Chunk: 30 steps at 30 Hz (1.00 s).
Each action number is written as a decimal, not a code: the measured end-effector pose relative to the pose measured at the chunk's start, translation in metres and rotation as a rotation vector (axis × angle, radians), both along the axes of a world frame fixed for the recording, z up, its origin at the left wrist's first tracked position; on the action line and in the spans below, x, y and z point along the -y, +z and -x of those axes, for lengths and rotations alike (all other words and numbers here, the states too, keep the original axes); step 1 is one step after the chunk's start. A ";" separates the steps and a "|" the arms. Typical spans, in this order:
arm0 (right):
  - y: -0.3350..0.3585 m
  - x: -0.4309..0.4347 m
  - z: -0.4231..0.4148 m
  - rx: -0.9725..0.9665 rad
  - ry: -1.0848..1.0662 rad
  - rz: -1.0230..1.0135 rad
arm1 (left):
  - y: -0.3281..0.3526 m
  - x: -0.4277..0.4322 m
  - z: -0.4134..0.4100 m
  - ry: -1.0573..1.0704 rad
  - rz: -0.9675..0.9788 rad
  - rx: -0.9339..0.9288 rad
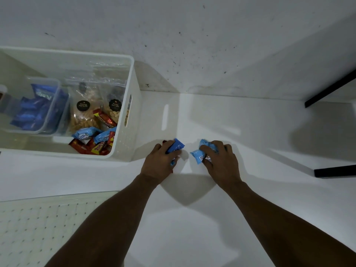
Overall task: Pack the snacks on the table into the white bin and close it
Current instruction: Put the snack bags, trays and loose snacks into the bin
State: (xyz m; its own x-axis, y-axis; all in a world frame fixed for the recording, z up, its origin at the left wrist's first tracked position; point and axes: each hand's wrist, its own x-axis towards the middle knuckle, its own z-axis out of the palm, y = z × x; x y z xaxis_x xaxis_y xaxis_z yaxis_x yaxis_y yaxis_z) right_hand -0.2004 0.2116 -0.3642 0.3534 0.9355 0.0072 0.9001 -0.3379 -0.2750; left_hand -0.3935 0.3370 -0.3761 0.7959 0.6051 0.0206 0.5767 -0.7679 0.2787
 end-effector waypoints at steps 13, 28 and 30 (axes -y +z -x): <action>0.101 -0.030 -0.016 -0.183 -0.149 -0.208 | 0.126 -0.026 -0.030 0.114 -0.063 0.304; 0.205 -0.170 0.178 -0.569 0.081 -0.307 | 0.223 -0.116 0.168 0.459 0.078 0.224; 0.205 -0.181 0.199 -0.591 0.070 -0.288 | 0.217 -0.127 0.184 0.450 0.136 0.195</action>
